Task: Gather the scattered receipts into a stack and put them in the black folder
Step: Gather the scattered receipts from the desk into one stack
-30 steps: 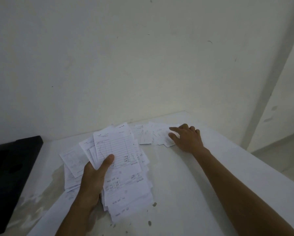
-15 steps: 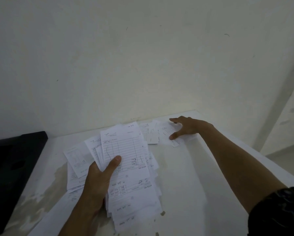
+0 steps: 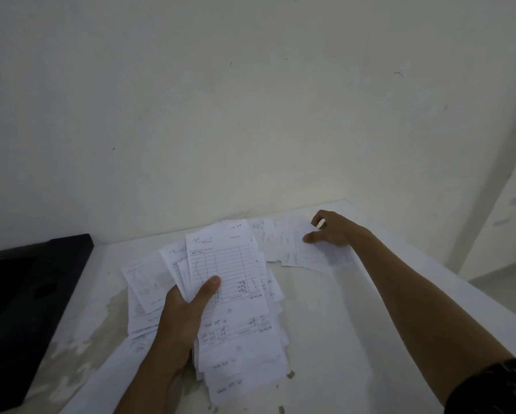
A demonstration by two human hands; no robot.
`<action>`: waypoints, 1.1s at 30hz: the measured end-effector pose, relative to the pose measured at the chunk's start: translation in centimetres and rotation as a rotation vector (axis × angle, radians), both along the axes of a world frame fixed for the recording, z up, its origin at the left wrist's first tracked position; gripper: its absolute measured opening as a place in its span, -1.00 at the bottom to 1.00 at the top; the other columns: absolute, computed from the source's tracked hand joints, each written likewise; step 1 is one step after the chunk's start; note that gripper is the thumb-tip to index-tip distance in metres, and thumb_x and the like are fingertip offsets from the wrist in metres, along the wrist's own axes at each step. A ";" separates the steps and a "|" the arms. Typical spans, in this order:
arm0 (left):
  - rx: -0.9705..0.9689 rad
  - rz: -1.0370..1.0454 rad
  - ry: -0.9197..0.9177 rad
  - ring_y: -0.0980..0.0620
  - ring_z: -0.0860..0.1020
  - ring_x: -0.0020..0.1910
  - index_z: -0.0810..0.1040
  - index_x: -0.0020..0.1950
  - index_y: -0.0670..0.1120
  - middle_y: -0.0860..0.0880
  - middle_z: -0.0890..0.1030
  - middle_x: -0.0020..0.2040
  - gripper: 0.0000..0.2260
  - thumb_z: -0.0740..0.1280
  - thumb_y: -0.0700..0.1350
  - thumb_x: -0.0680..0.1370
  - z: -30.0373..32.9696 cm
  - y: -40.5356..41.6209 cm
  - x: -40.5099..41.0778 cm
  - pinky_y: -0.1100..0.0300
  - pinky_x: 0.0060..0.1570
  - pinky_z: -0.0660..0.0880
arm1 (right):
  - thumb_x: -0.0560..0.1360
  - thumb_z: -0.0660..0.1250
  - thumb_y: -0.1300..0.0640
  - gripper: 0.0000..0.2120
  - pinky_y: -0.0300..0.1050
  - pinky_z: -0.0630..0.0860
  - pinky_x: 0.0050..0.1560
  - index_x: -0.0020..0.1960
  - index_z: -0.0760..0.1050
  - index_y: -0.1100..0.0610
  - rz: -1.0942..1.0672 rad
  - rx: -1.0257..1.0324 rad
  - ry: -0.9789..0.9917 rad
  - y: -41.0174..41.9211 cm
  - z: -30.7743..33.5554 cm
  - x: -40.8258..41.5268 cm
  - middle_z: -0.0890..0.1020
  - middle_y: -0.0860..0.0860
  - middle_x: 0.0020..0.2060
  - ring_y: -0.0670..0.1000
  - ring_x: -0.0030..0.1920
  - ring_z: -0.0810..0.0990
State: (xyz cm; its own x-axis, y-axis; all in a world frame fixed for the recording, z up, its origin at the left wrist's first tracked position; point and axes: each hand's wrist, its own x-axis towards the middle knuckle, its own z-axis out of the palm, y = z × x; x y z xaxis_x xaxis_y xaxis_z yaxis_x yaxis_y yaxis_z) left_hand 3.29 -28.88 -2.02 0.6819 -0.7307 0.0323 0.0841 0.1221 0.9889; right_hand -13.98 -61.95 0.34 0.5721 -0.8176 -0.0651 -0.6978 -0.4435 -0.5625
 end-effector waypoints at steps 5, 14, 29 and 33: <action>-0.023 -0.035 -0.001 0.02 0.71 0.00 0.61 0.16 0.05 0.03 0.74 0.03 -0.78 0.42 -0.12 0.52 -0.1 0.1 0.0 0.05 0.01 0.63 | 0.44 0.54 0.00 -0.82 -0.19 0.46 -0.23 -0.07 0.62 0.06 -0.043 0.063 -0.157 1.7 -0.5 -3.1 0.67 0.06 -0.03 -0.01 -0.13 0.61; -0.046 -0.063 0.076 -0.10 0.66 0.13 0.61 0.22 0.02 -0.06 0.69 0.16 -0.72 0.44 -0.08 0.51 0.8 0.9 -0.4 -0.18 0.21 0.54 | 0.53 0.46 0.07 -0.79 -0.05 0.61 -0.21 -0.01 0.61 0.23 -0.367 0.261 -0.727 12.0 -0.6 -10.4 0.73 0.17 -0.07 0.12 -0.20 0.70; -0.050 -0.323 0.053 -0.08 0.67 0.13 0.58 0.31 -0.09 -0.11 0.70 0.16 -0.65 0.41 -0.06 0.54 6.3 3.9 -3.7 -0.04 0.17 0.58 | 0.57 0.40 0.12 -0.76 0.27 0.63 0.11 0.15 0.57 0.26 -0.200 0.411 -1.130 25.4 0.9 -6.7 0.74 0.17 0.03 0.25 0.05 0.71; -0.057 -0.318 0.101 -0.10 0.66 0.15 0.57 0.33 -0.08 -0.12 0.69 0.17 -0.61 0.43 -0.04 0.51 6.1 5.1 -3.8 -0.10 0.19 0.56 | 0.64 0.29 0.07 -0.71 0.29 0.59 0.18 0.23 0.53 0.25 -0.004 0.461 -1.127 28.0 1.8 -5.3 0.71 0.18 0.11 0.27 0.13 0.68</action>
